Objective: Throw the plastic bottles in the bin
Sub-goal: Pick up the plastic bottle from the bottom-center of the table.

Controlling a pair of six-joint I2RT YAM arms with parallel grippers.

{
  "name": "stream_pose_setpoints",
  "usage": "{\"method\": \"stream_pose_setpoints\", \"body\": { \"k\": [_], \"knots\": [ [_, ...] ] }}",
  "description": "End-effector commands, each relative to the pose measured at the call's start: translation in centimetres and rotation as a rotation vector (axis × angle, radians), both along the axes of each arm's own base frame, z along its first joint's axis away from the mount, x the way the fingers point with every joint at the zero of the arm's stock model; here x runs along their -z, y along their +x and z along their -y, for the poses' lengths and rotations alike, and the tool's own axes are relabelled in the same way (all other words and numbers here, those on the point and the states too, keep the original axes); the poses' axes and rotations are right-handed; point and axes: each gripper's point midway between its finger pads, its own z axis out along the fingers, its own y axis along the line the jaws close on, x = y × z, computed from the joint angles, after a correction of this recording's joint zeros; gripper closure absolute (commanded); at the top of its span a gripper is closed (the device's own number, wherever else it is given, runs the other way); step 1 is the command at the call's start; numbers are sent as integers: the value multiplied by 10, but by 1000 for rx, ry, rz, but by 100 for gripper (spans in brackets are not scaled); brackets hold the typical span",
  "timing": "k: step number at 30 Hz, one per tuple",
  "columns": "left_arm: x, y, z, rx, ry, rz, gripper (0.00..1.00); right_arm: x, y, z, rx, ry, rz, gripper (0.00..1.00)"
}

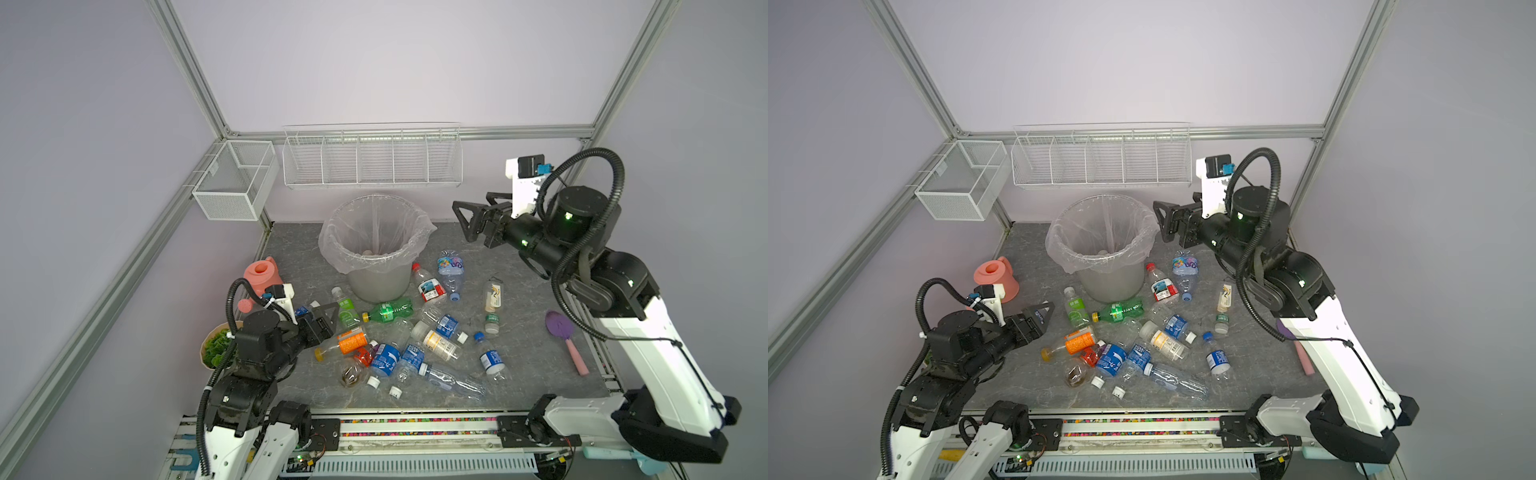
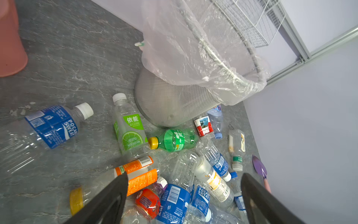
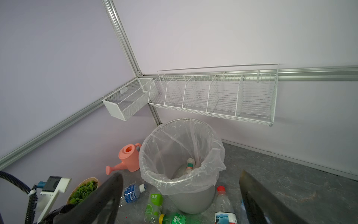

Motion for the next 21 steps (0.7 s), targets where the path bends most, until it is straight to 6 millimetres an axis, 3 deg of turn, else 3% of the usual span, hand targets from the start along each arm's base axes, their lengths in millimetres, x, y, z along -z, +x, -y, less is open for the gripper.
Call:
{"method": "stream_pose_setpoints", "body": {
  "k": [1, 7, 9, 12, 17, 21],
  "knots": [
    [11, 3, 26, 101, 37, -11, 9, 13, 0, 15, 63, -34, 15, 4],
    [49, 9, 105, 279, 237, -71, 8, 59, 2, 24, 95, -112, -68, 4],
    [61, 10, 123, 318, 267, -102, 8, 72, 0, 27, 98, -129, -95, 4],
    [78, 14, 134, 339, 285, -146, 8, 96, -3, 36, 117, -144, -138, 5],
    [110, 14, 147, 388, 325, -224, 9, 159, -7, 61, 174, -152, -260, 5],
    [130, 12, 154, 419, 338, -269, 18, 193, -12, 76, 206, -142, -337, 4]
  ]
}}
